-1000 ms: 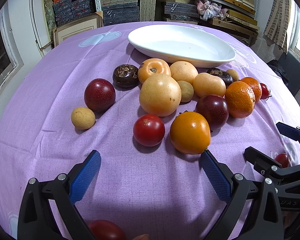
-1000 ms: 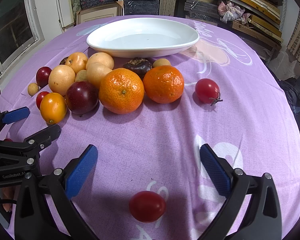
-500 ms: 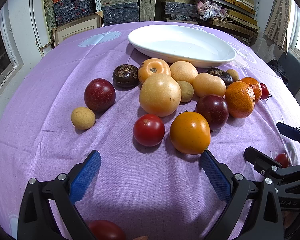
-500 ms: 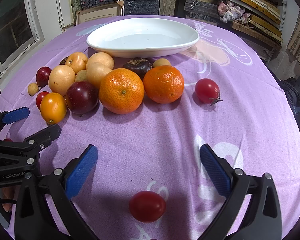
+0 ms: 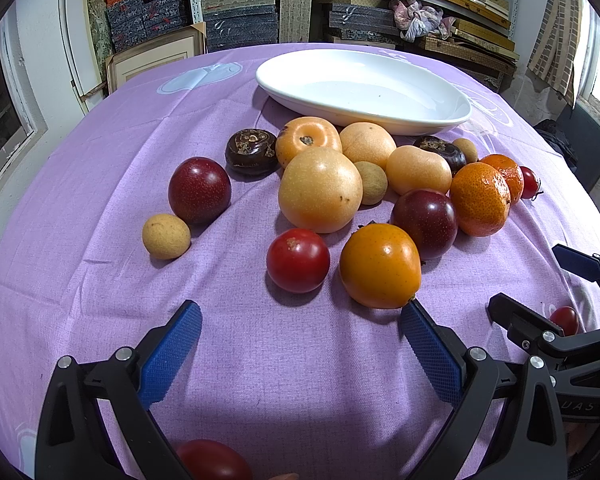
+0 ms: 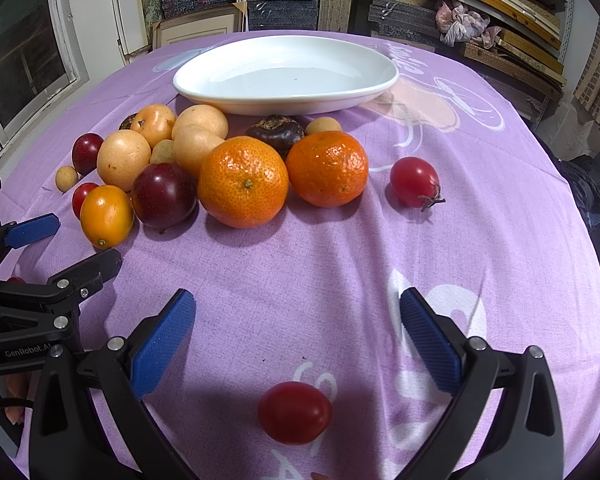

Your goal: Organize fruits

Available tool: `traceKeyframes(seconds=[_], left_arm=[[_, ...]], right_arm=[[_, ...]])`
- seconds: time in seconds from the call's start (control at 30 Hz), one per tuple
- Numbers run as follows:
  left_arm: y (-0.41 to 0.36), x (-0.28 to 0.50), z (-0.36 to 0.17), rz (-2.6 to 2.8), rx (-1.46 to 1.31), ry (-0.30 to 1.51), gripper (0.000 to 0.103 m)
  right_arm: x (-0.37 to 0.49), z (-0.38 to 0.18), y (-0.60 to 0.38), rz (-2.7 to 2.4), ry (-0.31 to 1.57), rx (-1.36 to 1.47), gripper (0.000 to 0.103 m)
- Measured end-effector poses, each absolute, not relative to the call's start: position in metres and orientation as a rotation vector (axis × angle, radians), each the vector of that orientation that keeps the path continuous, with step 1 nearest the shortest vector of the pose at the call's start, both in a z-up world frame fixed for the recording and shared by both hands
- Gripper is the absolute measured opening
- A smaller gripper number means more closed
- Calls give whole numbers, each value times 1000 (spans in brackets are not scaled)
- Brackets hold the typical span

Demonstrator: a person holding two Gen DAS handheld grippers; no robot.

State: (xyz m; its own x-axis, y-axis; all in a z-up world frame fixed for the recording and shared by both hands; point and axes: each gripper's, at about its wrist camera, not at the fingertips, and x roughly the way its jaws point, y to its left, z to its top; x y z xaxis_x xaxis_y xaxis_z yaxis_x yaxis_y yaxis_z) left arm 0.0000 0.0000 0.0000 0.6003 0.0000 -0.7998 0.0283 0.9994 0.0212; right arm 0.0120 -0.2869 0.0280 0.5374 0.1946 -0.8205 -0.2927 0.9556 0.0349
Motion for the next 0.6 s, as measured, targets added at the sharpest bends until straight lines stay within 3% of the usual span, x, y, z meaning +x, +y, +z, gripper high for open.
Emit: traceKeyframes(seconds=[0.6], left_arm=[[14, -5, 3, -82, 65, 946, 100]], right_arm=[[-6, 40, -305, 475, 922, -149, 99]])
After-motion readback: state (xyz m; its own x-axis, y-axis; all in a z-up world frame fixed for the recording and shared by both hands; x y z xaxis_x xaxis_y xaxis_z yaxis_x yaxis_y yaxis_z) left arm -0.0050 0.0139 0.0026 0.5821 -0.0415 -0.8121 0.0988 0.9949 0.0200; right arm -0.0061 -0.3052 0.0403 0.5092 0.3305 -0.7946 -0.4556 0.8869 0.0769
